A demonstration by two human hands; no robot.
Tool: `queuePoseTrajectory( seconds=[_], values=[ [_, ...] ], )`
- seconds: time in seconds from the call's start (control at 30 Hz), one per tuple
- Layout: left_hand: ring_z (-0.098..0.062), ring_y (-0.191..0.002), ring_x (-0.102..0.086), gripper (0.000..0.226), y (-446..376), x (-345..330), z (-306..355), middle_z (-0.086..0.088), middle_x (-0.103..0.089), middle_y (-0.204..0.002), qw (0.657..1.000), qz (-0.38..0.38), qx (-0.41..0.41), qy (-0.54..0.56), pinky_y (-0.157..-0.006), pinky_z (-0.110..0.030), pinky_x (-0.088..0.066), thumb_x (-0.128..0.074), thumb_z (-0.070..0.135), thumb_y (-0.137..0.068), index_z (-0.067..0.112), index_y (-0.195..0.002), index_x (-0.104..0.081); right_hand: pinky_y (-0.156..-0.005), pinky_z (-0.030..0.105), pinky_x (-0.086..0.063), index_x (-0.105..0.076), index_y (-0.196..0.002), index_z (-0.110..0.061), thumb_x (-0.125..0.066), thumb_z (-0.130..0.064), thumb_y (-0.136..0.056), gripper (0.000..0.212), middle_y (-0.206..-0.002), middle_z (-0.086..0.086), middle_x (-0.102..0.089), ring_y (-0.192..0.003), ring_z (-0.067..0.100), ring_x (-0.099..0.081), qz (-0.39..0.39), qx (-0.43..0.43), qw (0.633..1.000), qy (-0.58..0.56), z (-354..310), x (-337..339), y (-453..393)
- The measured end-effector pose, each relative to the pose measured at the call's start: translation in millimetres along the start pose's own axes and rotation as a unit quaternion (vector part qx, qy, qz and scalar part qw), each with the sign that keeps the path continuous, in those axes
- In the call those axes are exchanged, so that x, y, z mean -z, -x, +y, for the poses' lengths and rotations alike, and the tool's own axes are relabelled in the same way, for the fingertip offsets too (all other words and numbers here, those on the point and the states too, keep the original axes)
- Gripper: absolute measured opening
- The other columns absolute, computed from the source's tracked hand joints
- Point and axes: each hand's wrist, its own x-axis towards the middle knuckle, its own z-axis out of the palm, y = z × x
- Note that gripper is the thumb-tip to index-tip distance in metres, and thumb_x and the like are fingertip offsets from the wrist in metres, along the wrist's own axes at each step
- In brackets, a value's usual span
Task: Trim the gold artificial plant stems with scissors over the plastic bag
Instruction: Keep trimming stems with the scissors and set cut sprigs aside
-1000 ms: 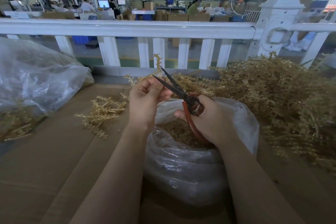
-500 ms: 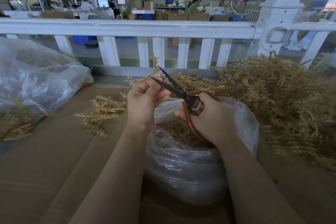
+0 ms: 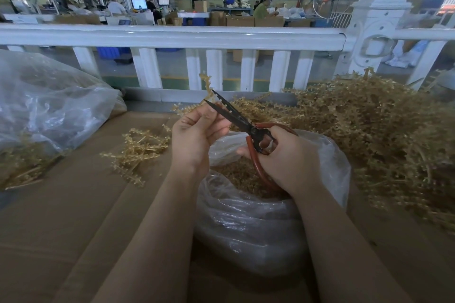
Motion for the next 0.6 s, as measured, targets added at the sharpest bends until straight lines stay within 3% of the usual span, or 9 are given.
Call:
queuePoseTrajectory(
  seconds=[0.2,0.33,0.6],
  values=[
    [-0.014,-0.071,-0.072,0.017,-0.1,-0.4,0.4,-0.006,-0.076,-0.083,1.0,0.004,0.003,0.001,-0.064,-0.02,-0.057,-0.055,0.007,-0.098,0.008,-0.093,-0.072,-0.067,0.021,-0.051,-0.067,-0.089,-0.03,-0.05,-0.091,-0.065,0.067,-0.075,-0.017,-0.063,-0.074,0.0,-0.06,-0.004,-0.004,0.999,-0.032,0.9,-2.0,0.2],
    [-0.013,-0.07,-0.072,0.016,-0.3,-0.3,0.3,-0.005,-0.076,-0.081,1.0,0.003,-0.001,0.003,-0.064,-0.02,-0.057,-0.056,0.007,-0.098,0.008,-0.091,-0.071,-0.064,0.016,-0.048,-0.067,-0.086,-0.028,-0.059,-0.085,-0.068,0.06,-0.071,-0.016,-0.062,-0.07,-0.002,-0.059,0.0,0.002,1.0,-0.029,2.3,-3.6,0.7],
    [-0.013,-0.07,-0.072,0.018,-0.1,-0.9,0.0,-0.003,-0.075,-0.077,1.0,-0.004,-0.005,-0.003,-0.063,-0.02,-0.057,-0.058,0.01,-0.097,0.009,-0.085,-0.071,-0.068,0.028,-0.055,-0.069,-0.087,-0.023,-0.057,-0.084,-0.068,0.064,-0.073,-0.015,-0.064,-0.07,0.002,-0.061,-0.011,-0.007,1.0,-0.028,2.9,-3.9,-0.5]
  ],
)
